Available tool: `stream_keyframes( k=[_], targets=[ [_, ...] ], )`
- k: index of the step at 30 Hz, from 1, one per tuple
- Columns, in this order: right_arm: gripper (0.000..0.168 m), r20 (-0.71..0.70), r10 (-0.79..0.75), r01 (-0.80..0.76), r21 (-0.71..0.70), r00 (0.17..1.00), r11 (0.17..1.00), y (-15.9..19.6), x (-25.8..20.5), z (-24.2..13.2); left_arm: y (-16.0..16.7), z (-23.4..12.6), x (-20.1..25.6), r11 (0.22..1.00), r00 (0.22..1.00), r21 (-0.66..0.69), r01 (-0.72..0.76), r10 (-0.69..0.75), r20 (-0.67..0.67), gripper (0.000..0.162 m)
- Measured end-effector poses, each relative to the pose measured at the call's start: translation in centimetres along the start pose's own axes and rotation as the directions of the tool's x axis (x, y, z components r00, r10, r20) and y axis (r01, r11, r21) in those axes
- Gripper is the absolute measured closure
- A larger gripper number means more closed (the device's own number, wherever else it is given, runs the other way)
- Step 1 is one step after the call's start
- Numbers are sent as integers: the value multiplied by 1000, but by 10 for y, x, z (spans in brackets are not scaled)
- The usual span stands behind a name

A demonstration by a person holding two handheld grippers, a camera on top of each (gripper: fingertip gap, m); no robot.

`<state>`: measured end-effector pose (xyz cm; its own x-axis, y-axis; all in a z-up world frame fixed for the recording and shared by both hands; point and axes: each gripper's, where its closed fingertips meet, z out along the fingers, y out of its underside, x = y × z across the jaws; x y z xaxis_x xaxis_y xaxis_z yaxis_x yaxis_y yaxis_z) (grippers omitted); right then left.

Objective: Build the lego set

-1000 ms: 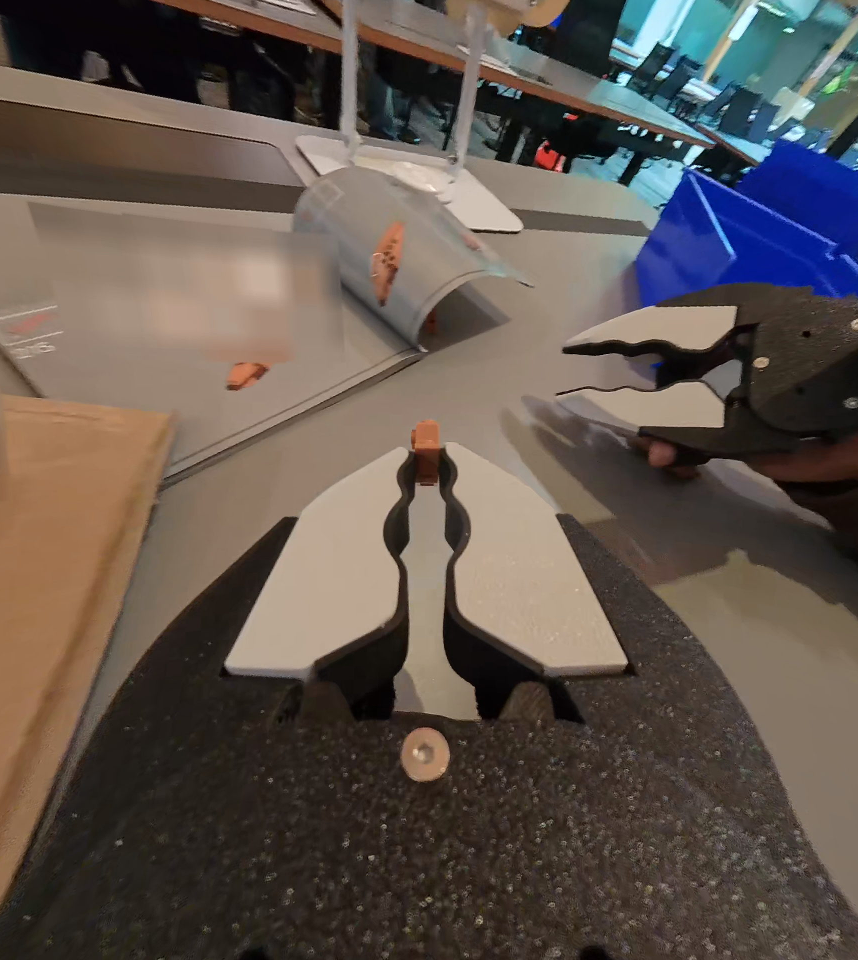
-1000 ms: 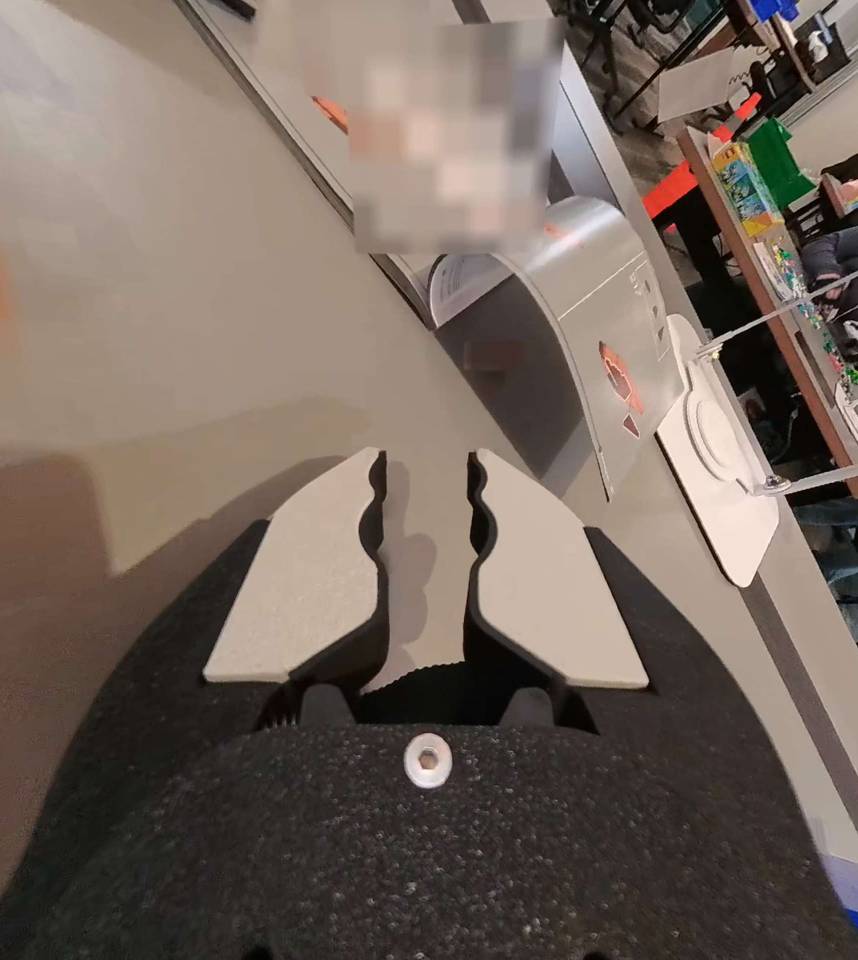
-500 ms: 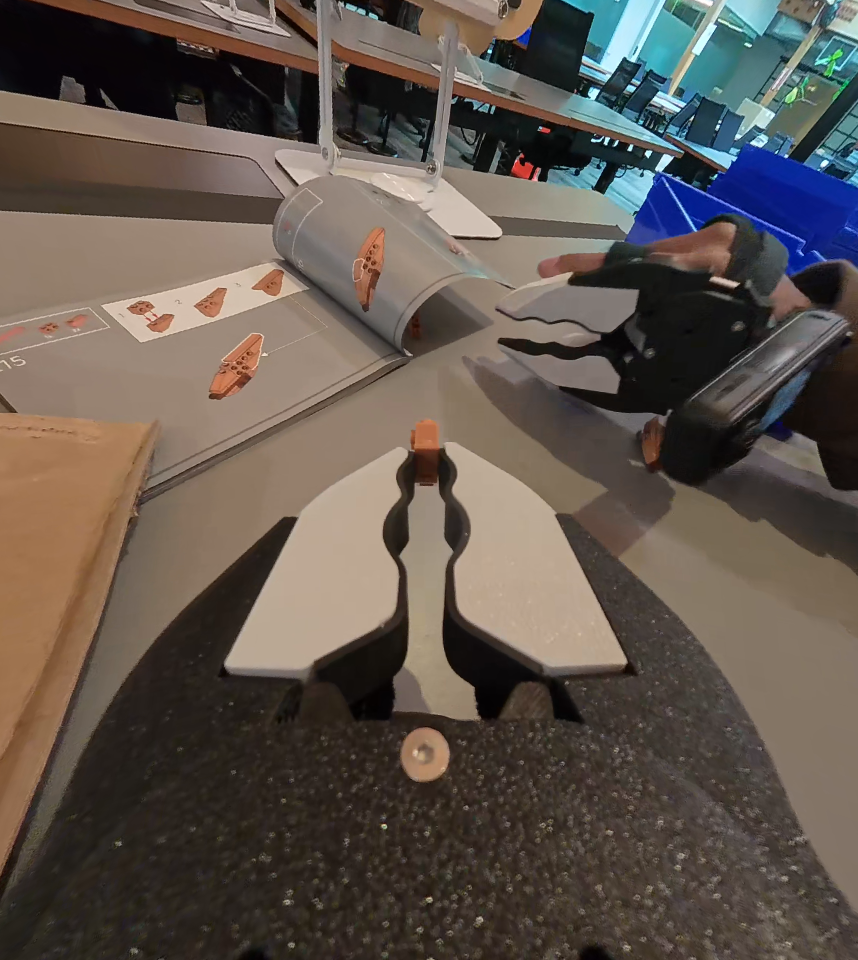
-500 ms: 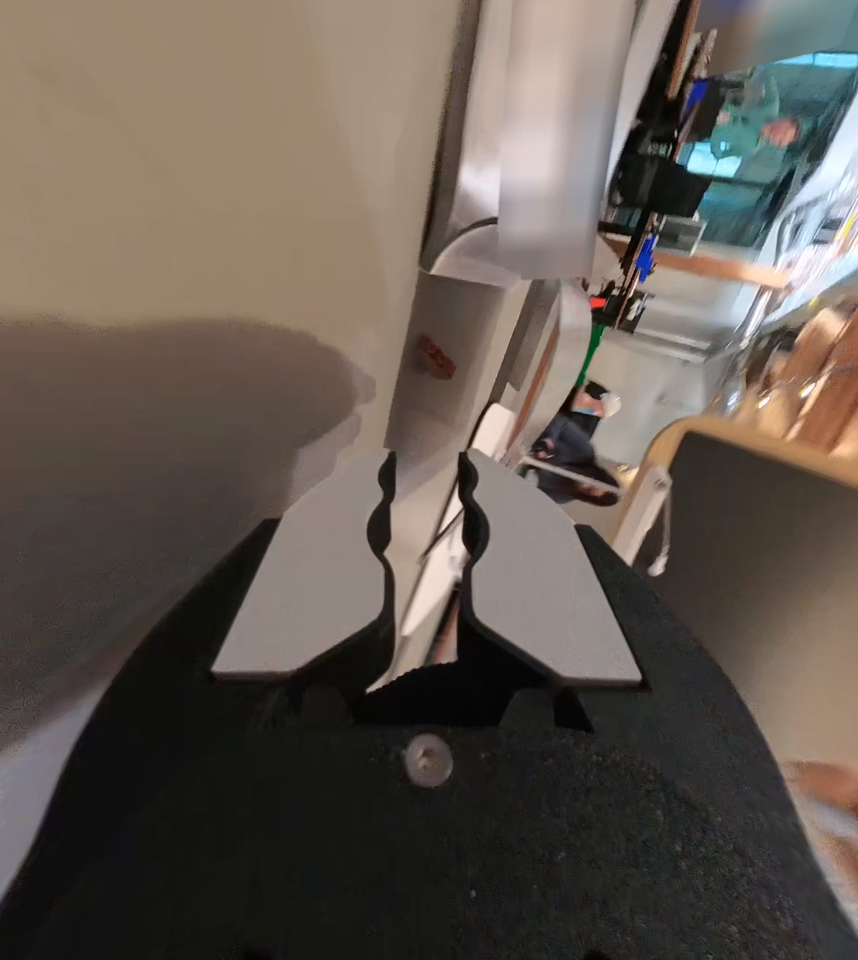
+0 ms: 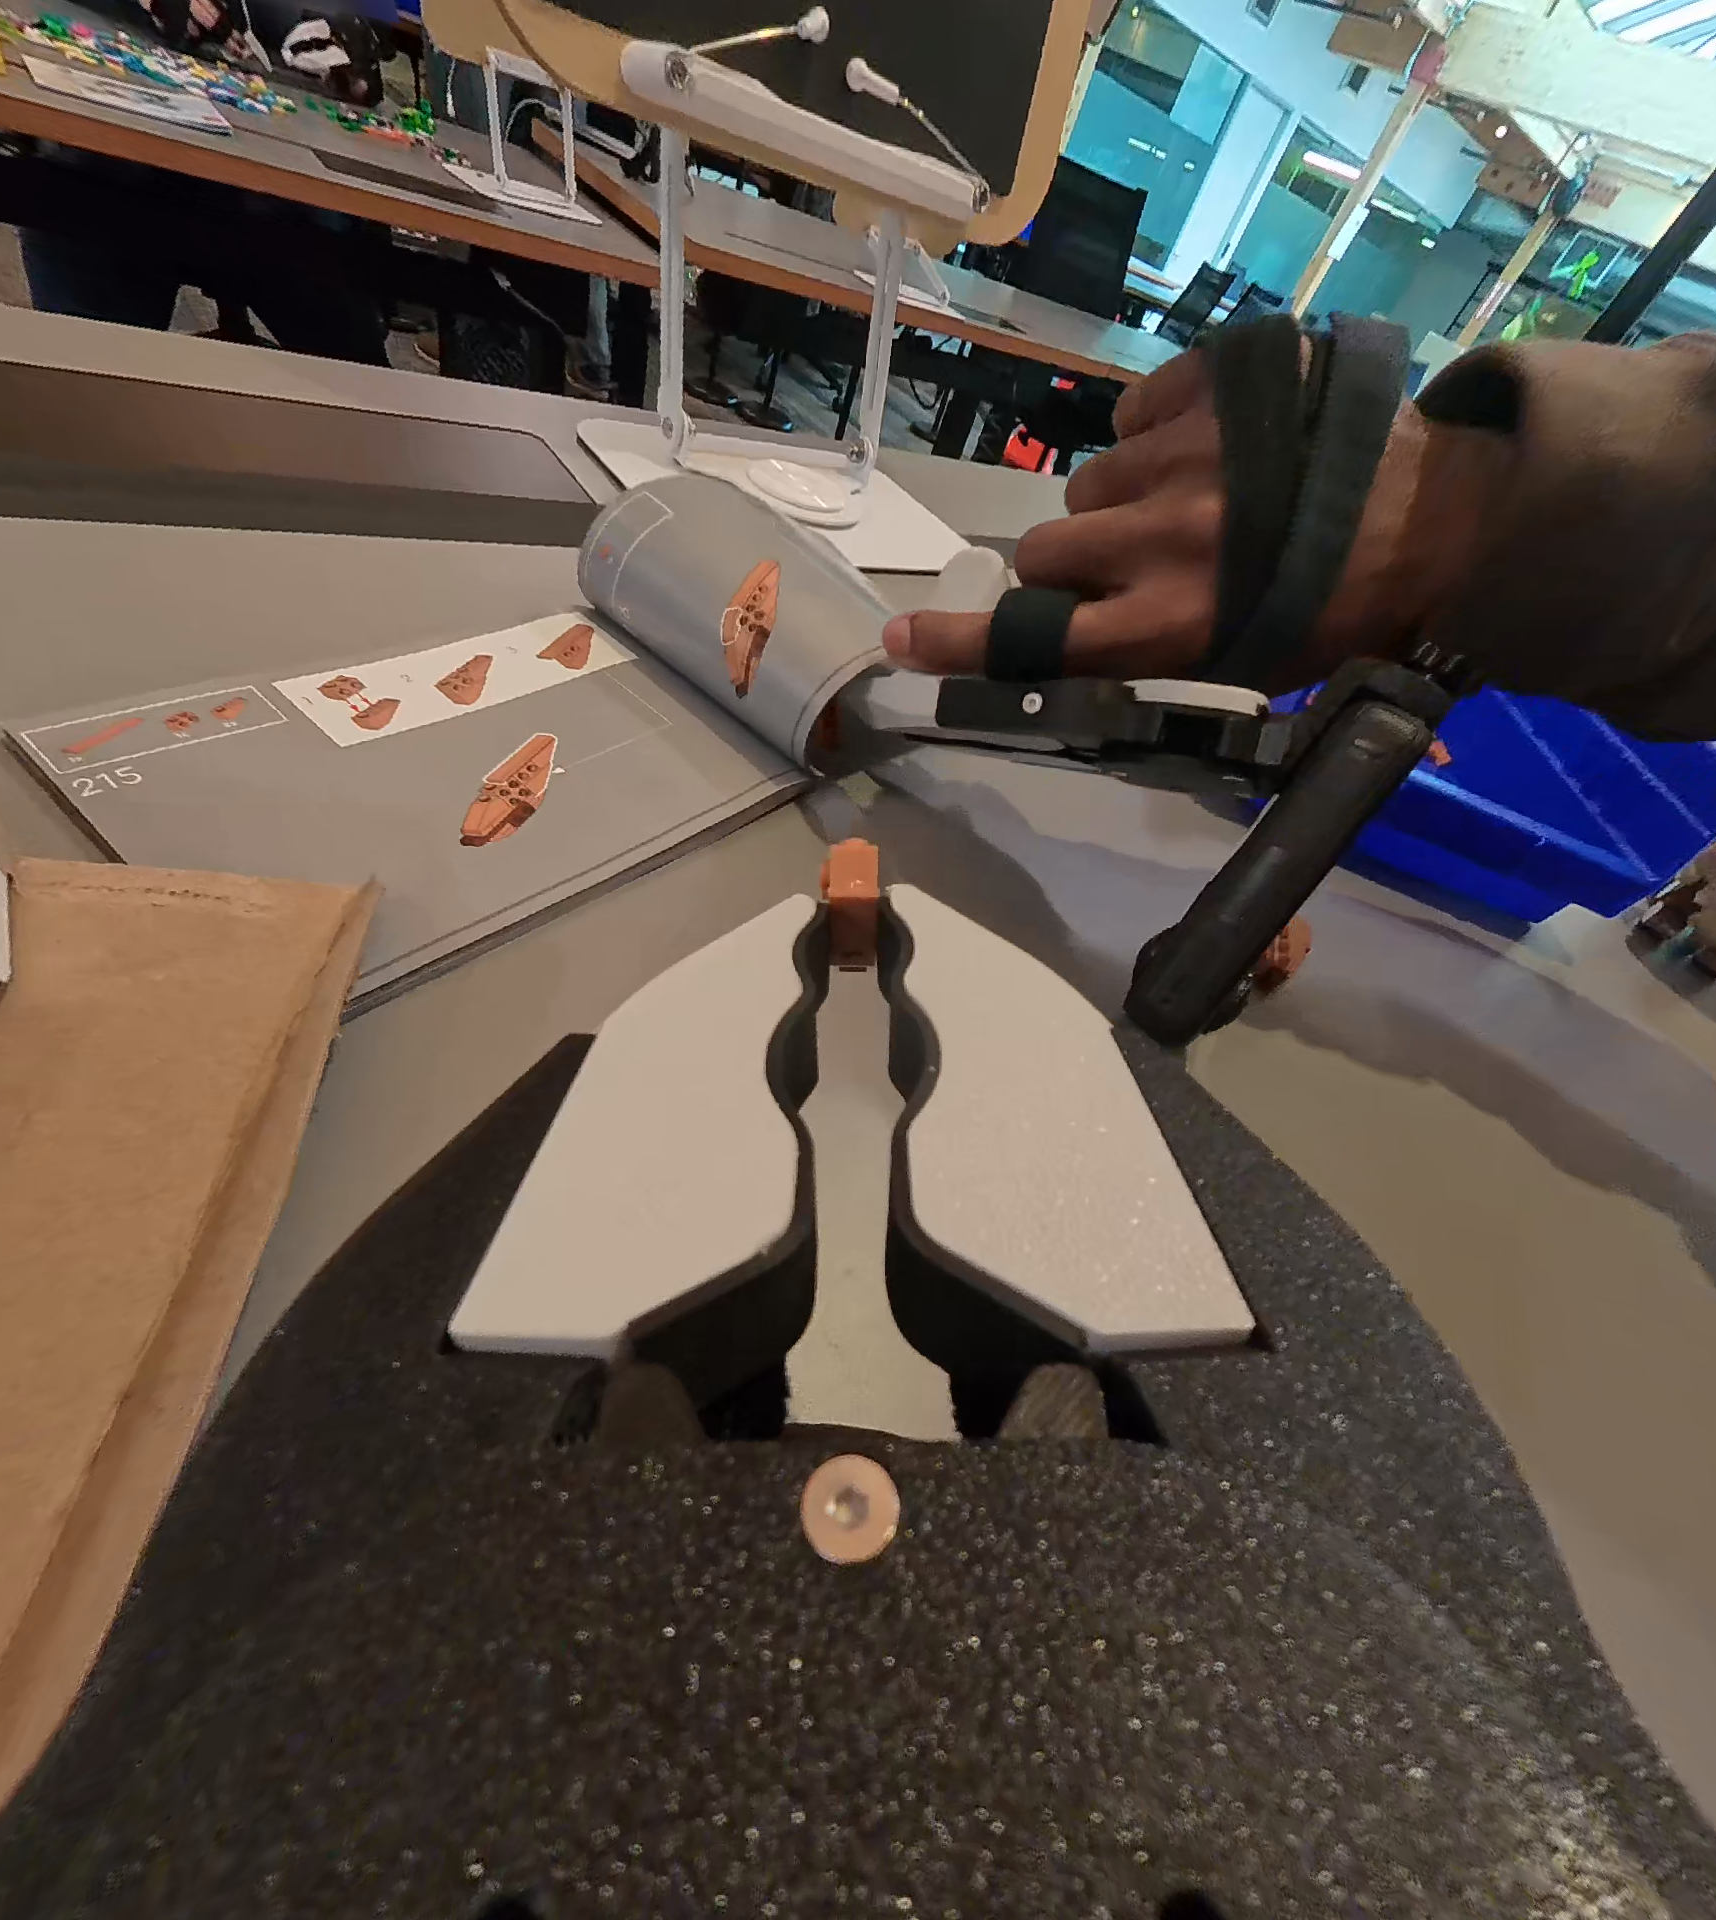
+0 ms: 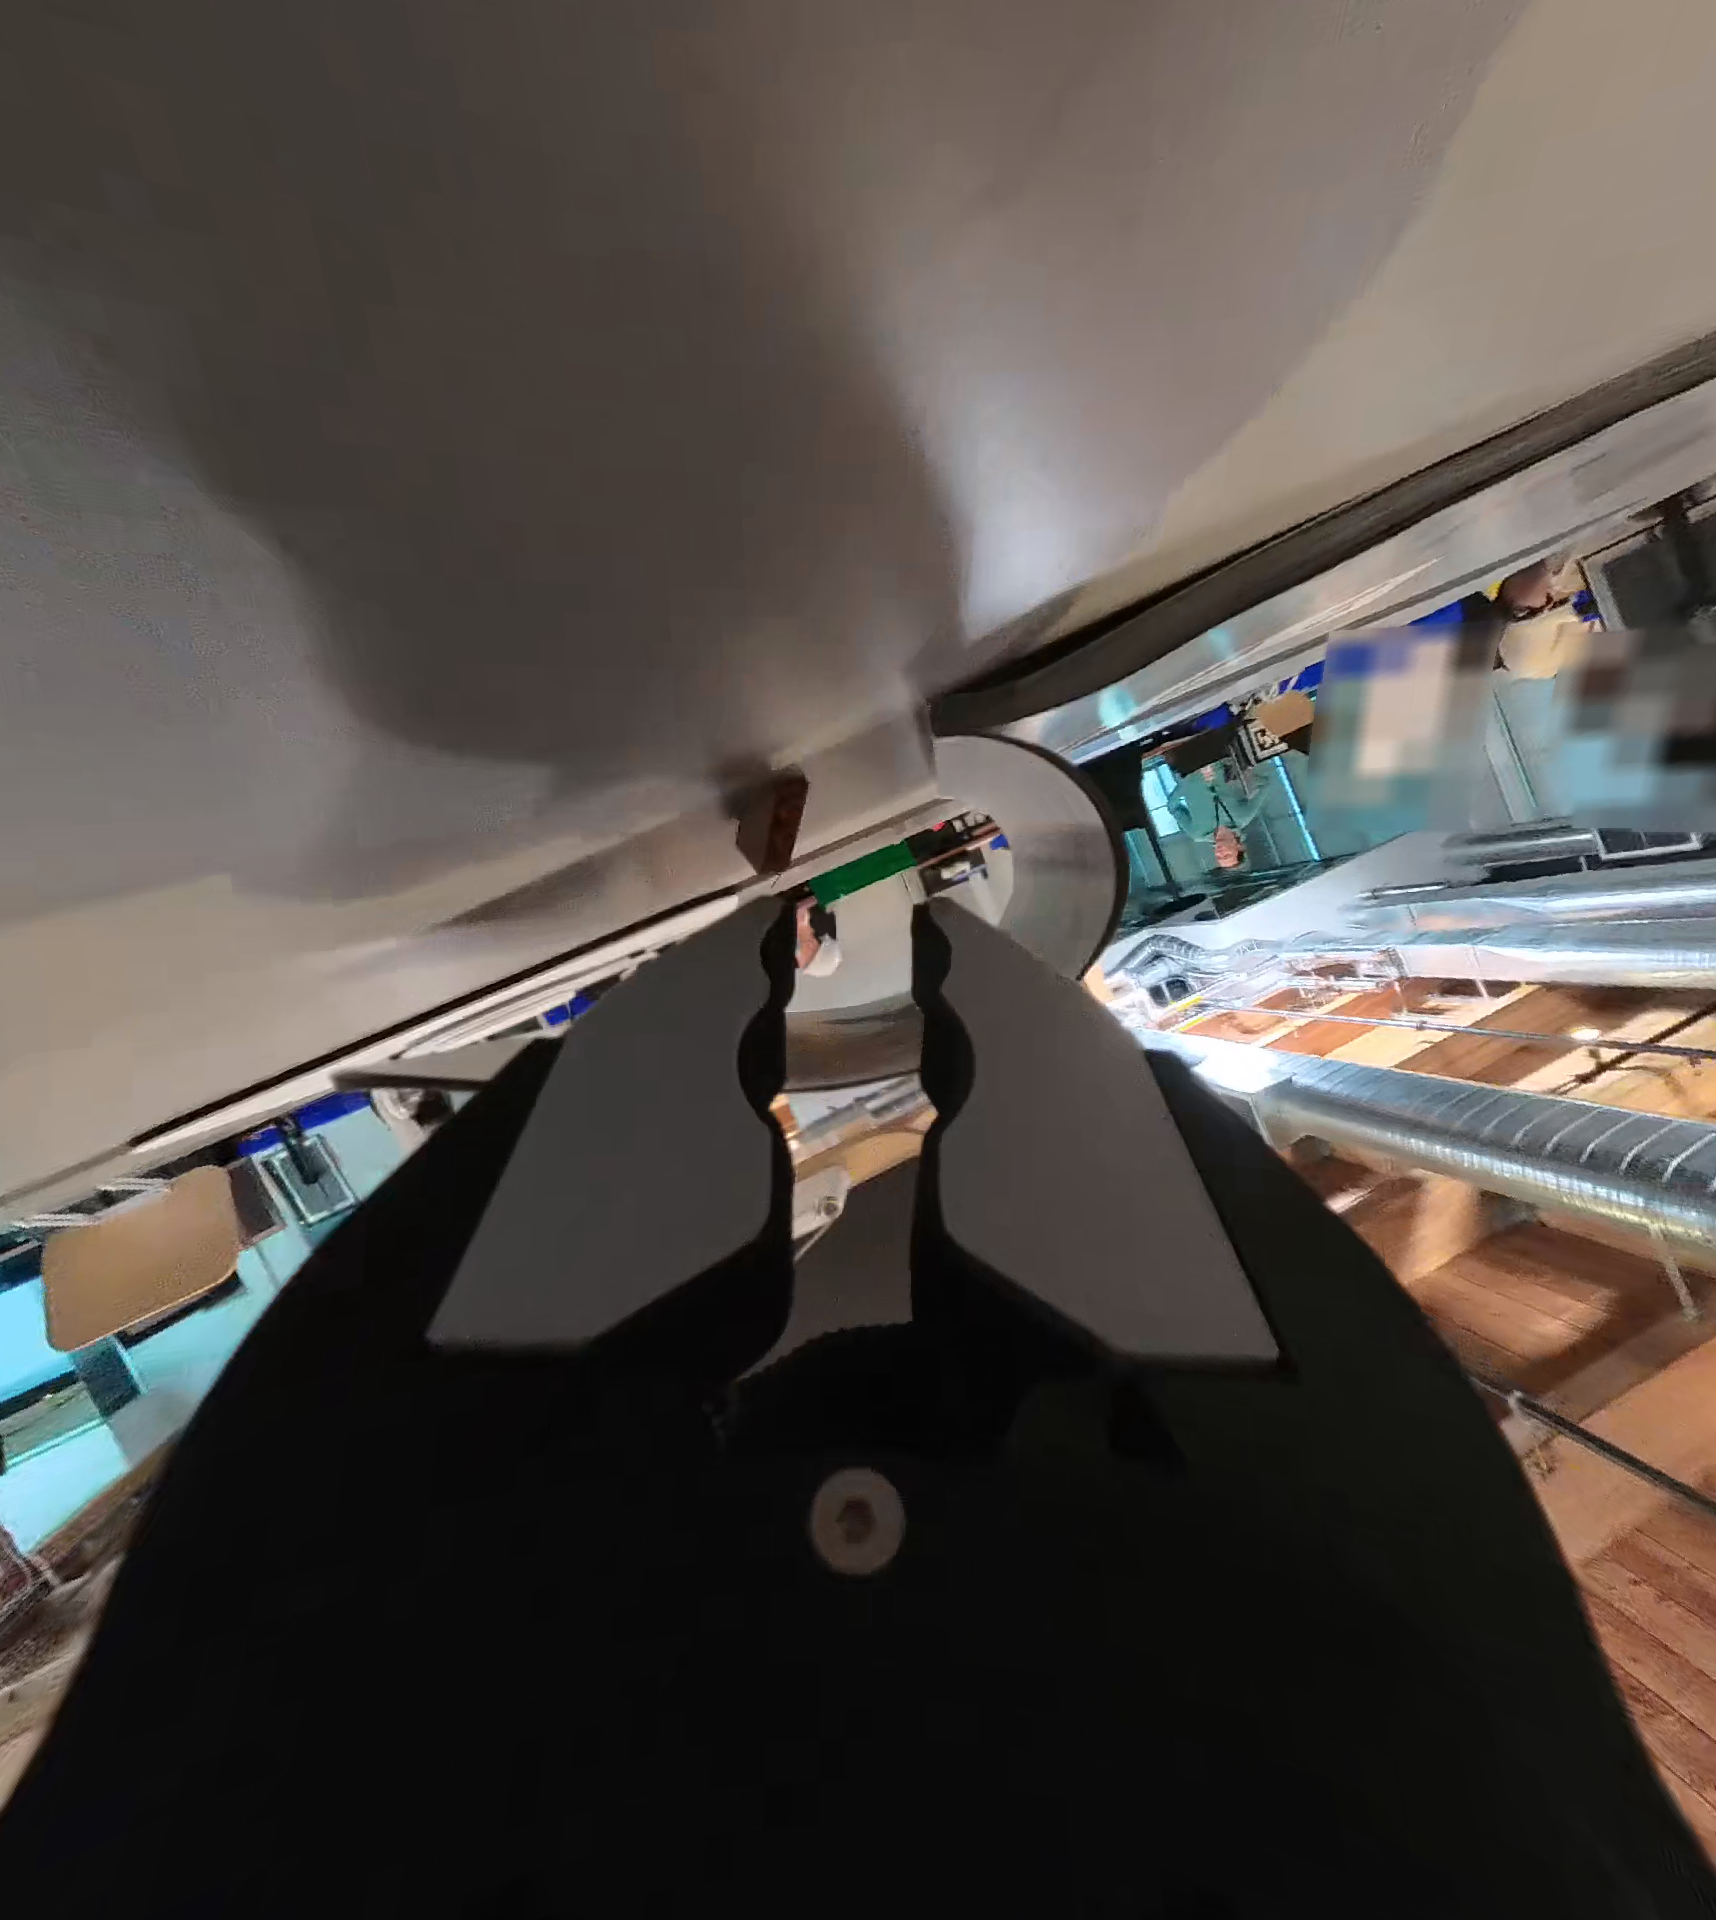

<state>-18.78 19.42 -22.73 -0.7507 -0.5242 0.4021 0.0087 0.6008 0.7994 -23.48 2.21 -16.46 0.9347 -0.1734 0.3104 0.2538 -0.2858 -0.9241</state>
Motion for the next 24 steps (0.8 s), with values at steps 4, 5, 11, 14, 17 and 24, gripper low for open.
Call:
stream_keyframes(
  k=[4, 5, 11, 14, 17, 24],
  targets=[
    [144, 20, -10, 9, 43, 1000, 999, -6, -12, -10, -6, -4, 3, 999, 999, 30, 21, -20, -27, 154],
    [144, 19, -20, 19, 59, 1000, 998, -8, -16, -12, -8, -5, 5, 999, 999, 36, 24, -23, -37, 154],
    [150, 37, -84, 80, 103, 996, 991, -14, -26, -8, -11, -7, 12, 998, 997, 53, 27, -23, -70, 154],
    [149, 22, -138, 135, 113, 990, 984, -13, -21, -2, -13, -9, 12, 997, 996, 63, 39, -34, -79, 154],
    [146, 28, -173, 168, 132, 984, 977, -13, -20, 6, -15, -11, 11, 995, 995, 76, 60, -53, -88, 154],
    [145, 58, -194, 184, 149, 979, 972, -4, -22, 20, -18, -15, 11, 992, 990, 94, 90, -79, -114, 154]
  ],
)
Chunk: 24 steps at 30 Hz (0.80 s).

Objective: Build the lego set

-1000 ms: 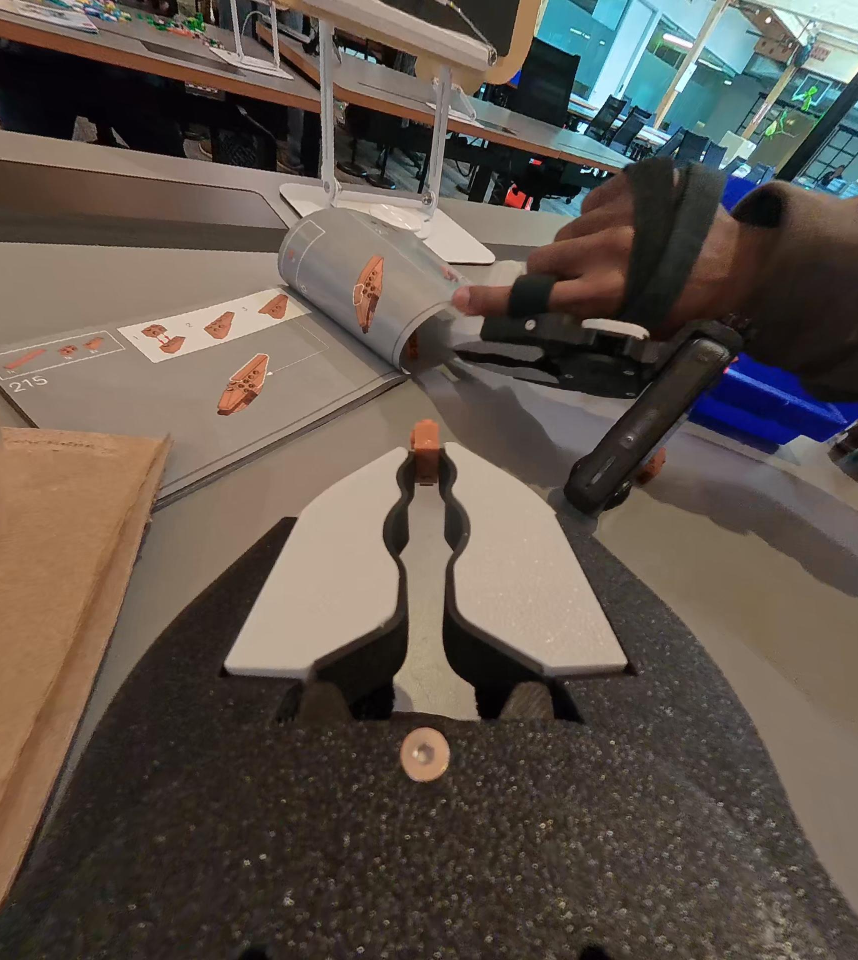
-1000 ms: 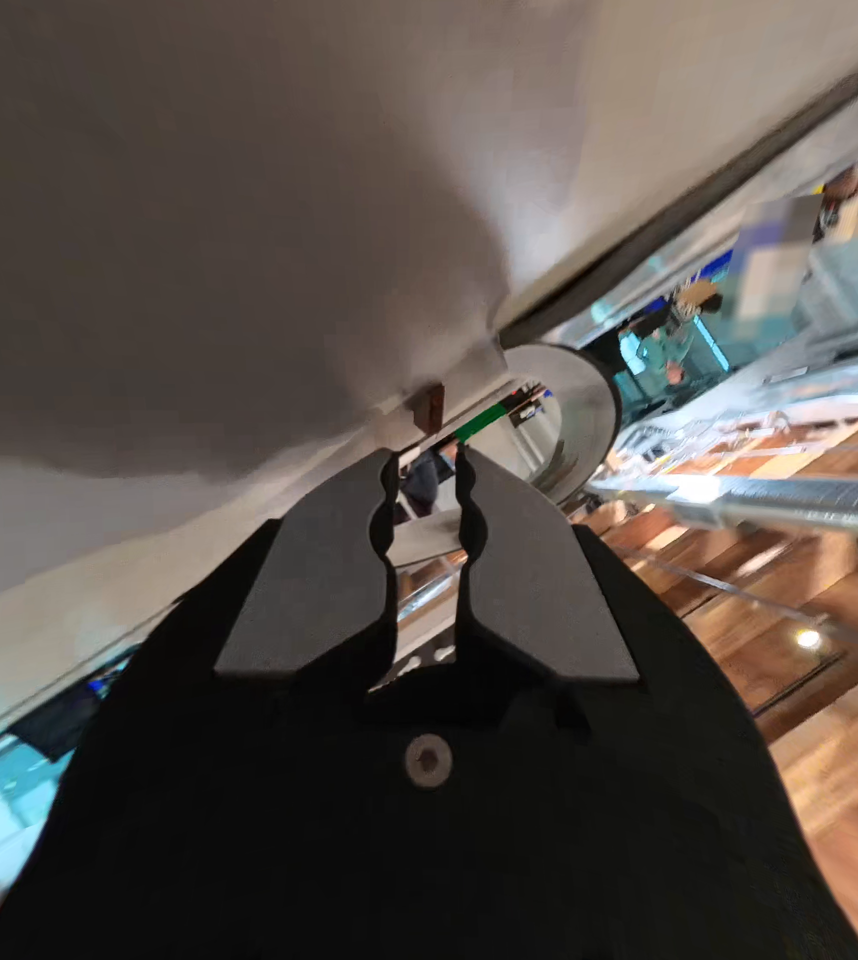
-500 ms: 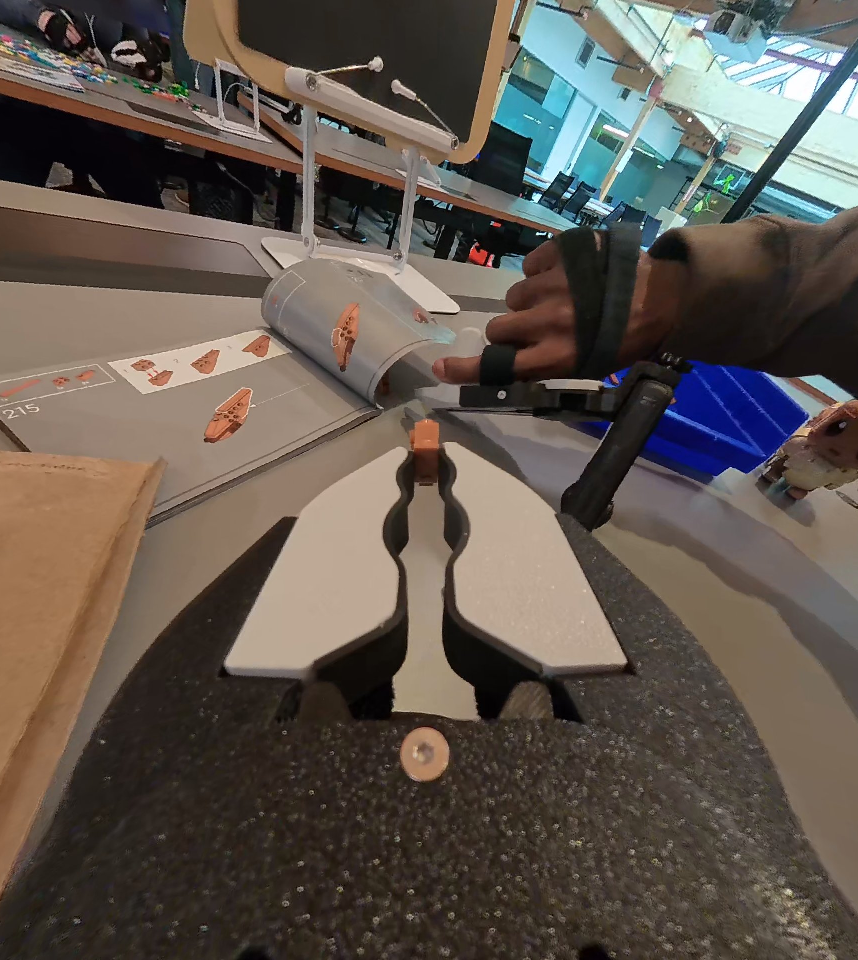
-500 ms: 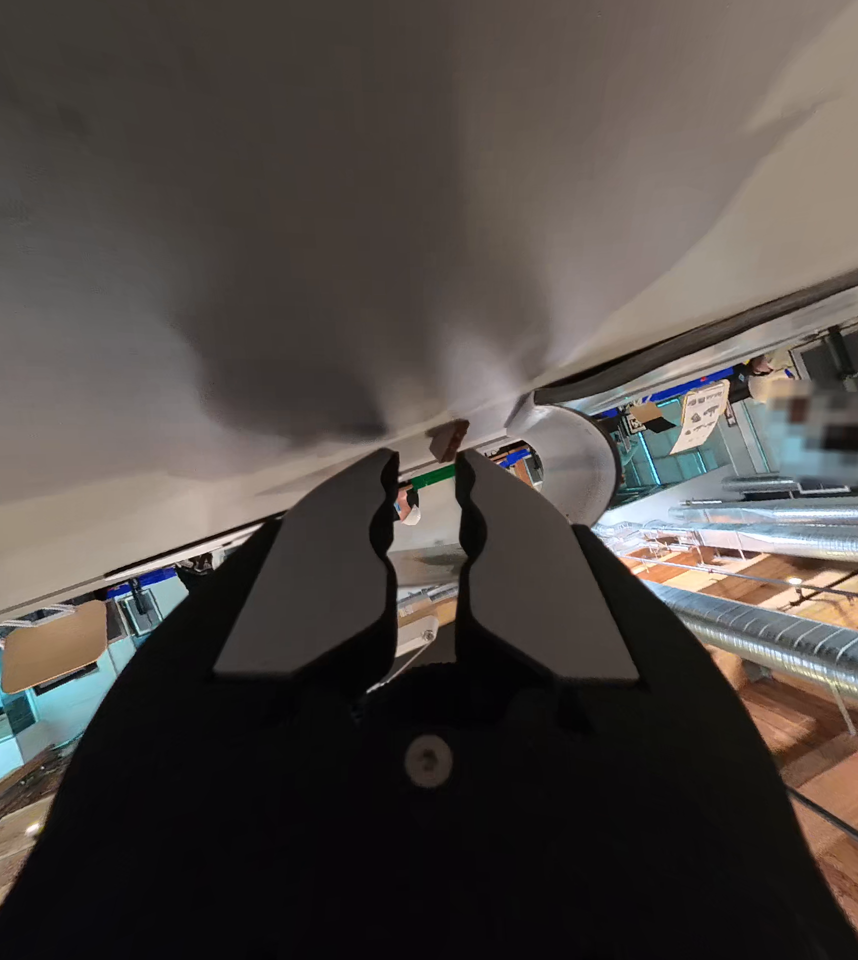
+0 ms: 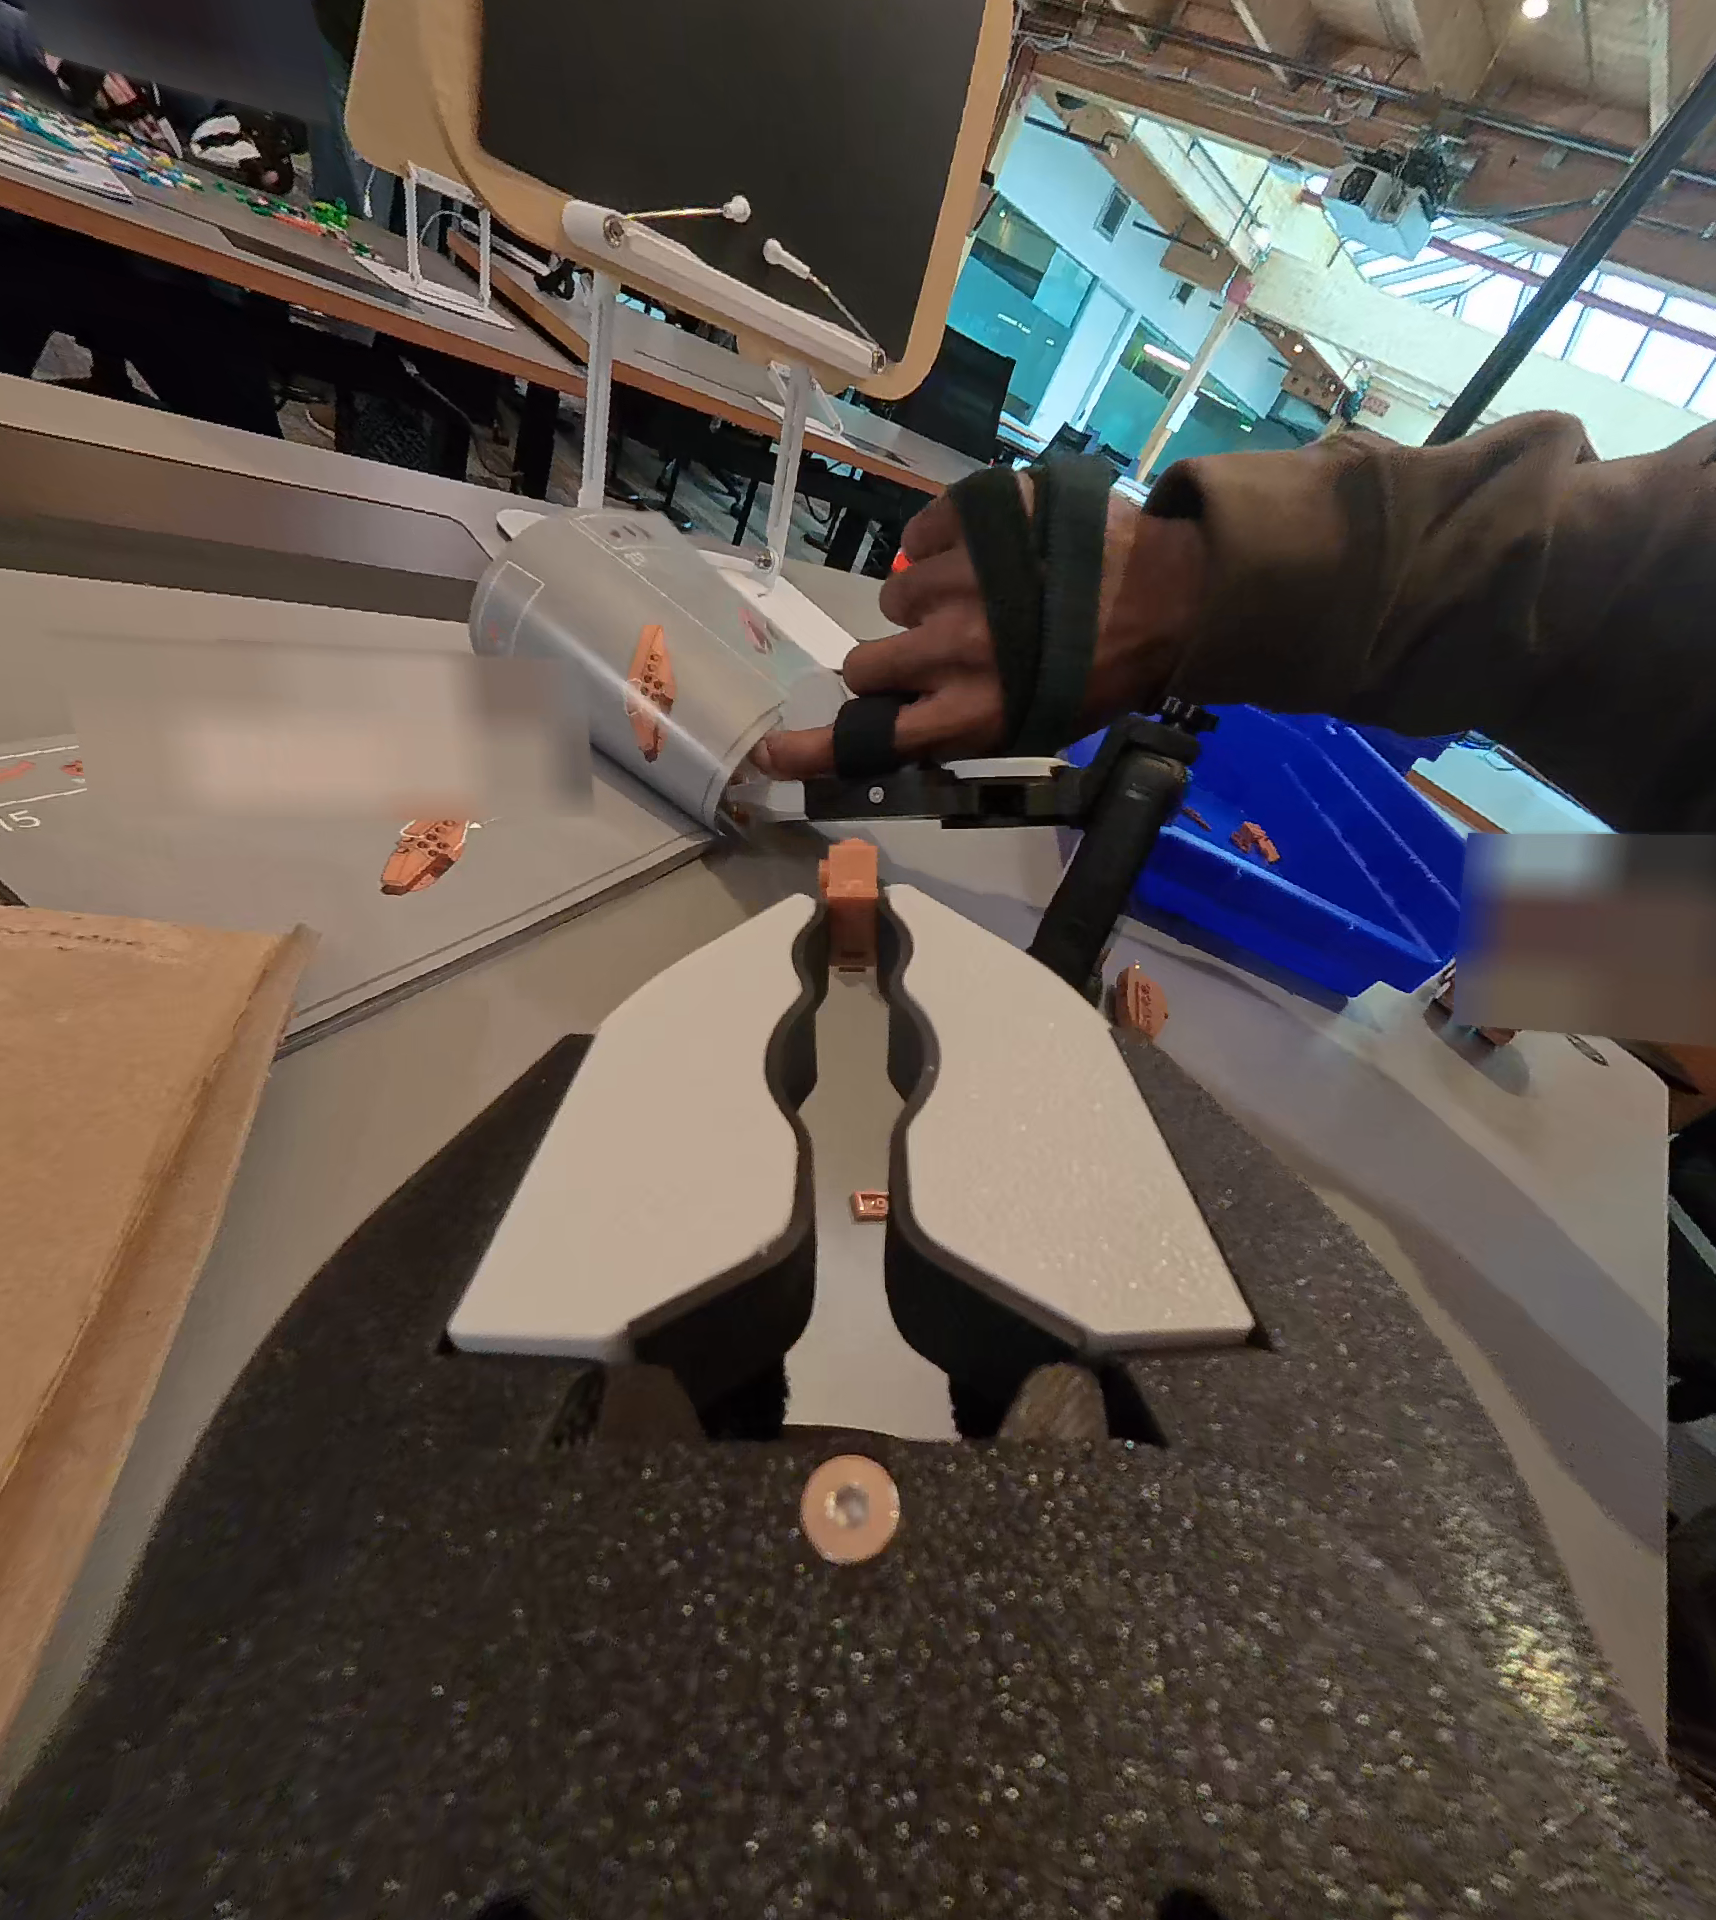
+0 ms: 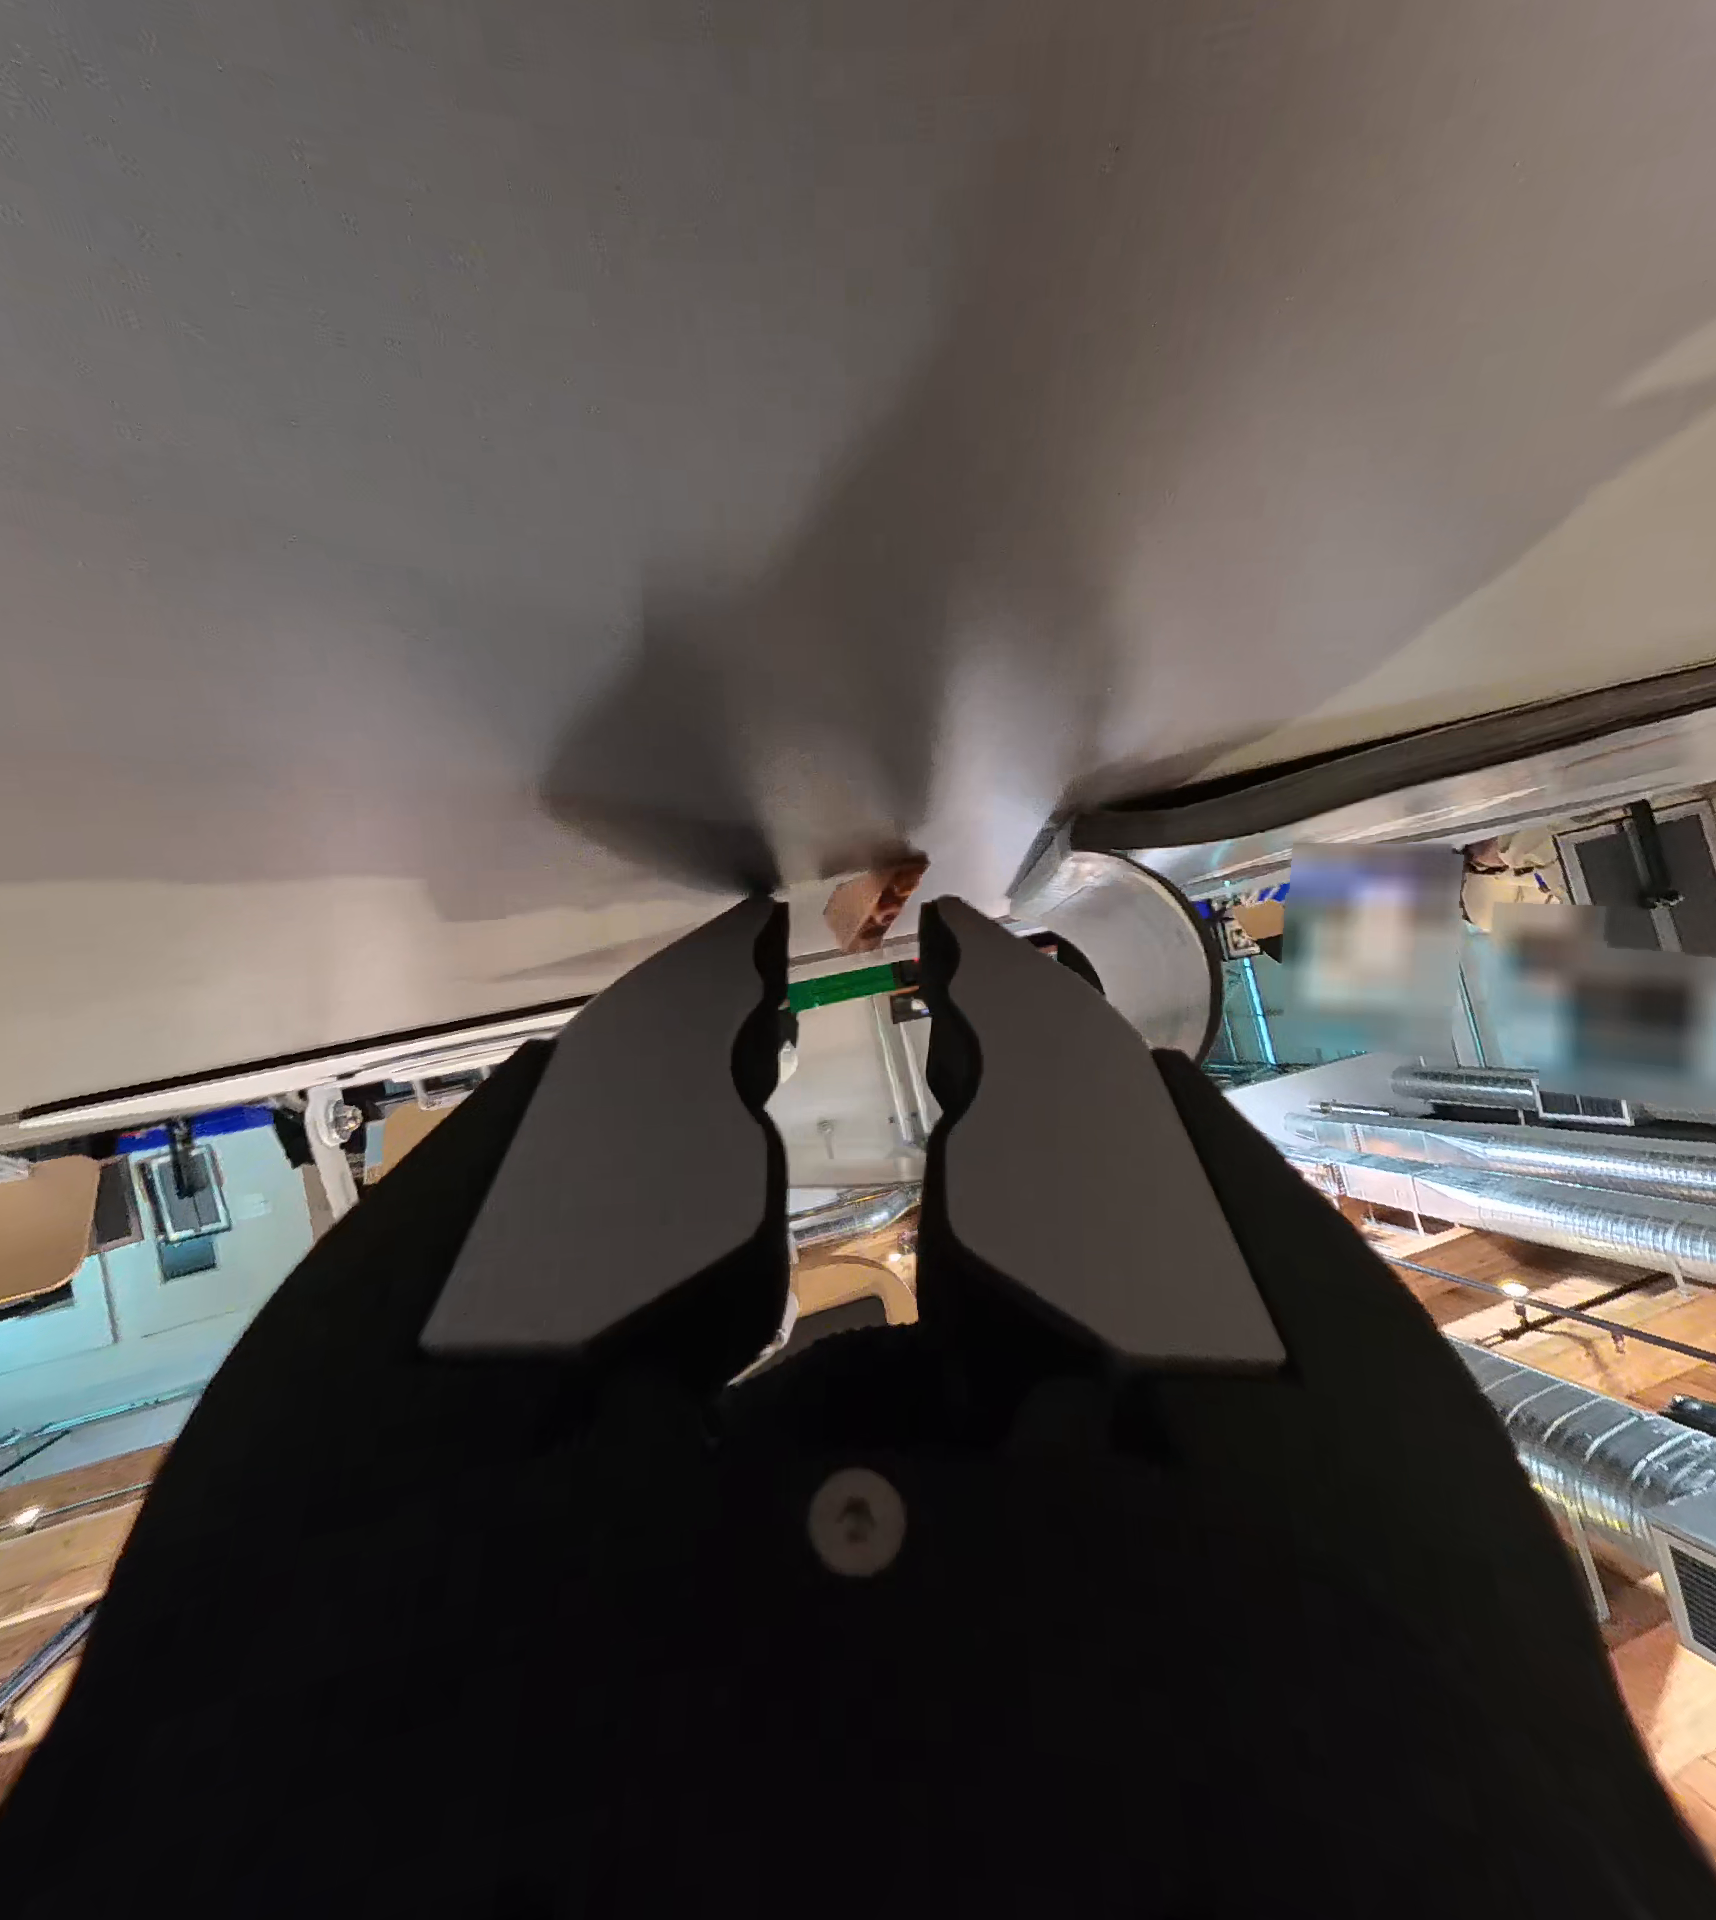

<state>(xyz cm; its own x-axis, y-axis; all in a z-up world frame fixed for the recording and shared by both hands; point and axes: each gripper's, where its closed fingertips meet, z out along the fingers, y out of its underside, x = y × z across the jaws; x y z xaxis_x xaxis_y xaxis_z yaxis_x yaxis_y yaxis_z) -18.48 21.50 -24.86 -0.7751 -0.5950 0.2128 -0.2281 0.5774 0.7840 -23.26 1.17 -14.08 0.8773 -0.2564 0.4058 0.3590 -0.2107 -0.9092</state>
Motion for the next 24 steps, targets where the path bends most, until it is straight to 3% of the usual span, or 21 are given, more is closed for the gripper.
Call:
stream_keyframes(
  k=[6, 14, 24],
  targets=[
    [144, 92, -60, 61, -5, 994, 998, 9, -10, 10, -1, 0, 4, 1000, 1000, 7, 10, -10, -25, 154],
    [148, 132, -2, -3, 37, 991, 999, 10, -8, 13, 0, 0, 4, 1000, 1000, 7, 13, -13, -28, 154],
    [160, 49, 140, -143, 58, 989, 988, 11, -22, 6, 1, 0, 6, 1000, 999, 2, 10, -10, -33, 154]
  ],
)
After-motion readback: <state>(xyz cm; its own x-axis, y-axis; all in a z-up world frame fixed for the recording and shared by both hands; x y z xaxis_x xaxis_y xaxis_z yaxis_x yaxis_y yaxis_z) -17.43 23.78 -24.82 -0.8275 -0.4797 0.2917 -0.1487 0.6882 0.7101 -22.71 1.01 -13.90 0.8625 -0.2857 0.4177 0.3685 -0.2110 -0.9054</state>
